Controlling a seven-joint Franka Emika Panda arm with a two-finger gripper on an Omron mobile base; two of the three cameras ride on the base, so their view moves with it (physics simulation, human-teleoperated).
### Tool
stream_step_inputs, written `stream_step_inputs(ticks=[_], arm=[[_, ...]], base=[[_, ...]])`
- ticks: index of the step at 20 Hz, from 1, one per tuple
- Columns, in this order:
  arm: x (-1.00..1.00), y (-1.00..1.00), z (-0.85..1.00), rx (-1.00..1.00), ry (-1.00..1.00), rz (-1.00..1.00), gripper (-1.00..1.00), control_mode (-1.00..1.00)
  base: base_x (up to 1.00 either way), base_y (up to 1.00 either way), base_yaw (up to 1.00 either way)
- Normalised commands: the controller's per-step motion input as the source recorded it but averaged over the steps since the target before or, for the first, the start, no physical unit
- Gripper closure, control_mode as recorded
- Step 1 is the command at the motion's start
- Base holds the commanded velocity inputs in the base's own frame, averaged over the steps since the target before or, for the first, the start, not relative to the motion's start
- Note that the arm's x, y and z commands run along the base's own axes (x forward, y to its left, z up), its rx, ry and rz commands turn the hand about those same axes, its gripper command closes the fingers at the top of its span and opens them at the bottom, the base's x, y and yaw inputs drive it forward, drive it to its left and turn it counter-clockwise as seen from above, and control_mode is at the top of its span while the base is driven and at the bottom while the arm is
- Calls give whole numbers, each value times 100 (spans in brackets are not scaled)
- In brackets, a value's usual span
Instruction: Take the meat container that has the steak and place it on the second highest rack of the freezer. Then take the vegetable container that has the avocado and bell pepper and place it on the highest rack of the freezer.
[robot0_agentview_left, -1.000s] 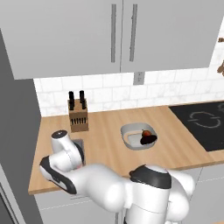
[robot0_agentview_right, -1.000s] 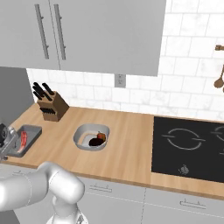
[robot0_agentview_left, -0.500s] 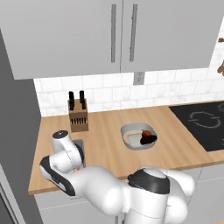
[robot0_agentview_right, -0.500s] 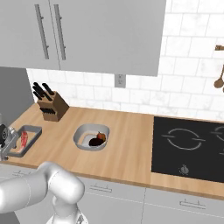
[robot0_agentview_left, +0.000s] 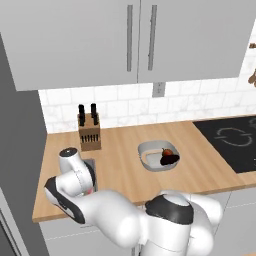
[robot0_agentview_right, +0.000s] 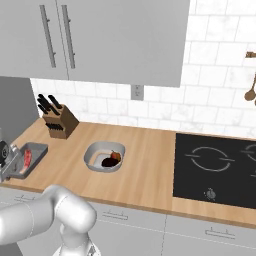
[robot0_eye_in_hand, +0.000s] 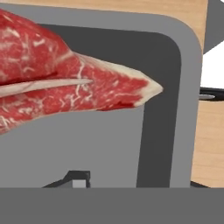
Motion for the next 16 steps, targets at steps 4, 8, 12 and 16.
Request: stream_step_inputs(ticks=[4, 8, 12, 16], arm=[[0, -4, 0, 0, -1, 0, 100, -100], [0, -5, 23, 0, 0, 0, 100, -100], [-35, 0, 86, -1, 0, 0, 100, -100], [-53, -7, 100, -1, -1, 0, 100, -100]], base=[[0, 0, 0], [0, 0, 0], [0, 0, 0], [0, 0, 0]])
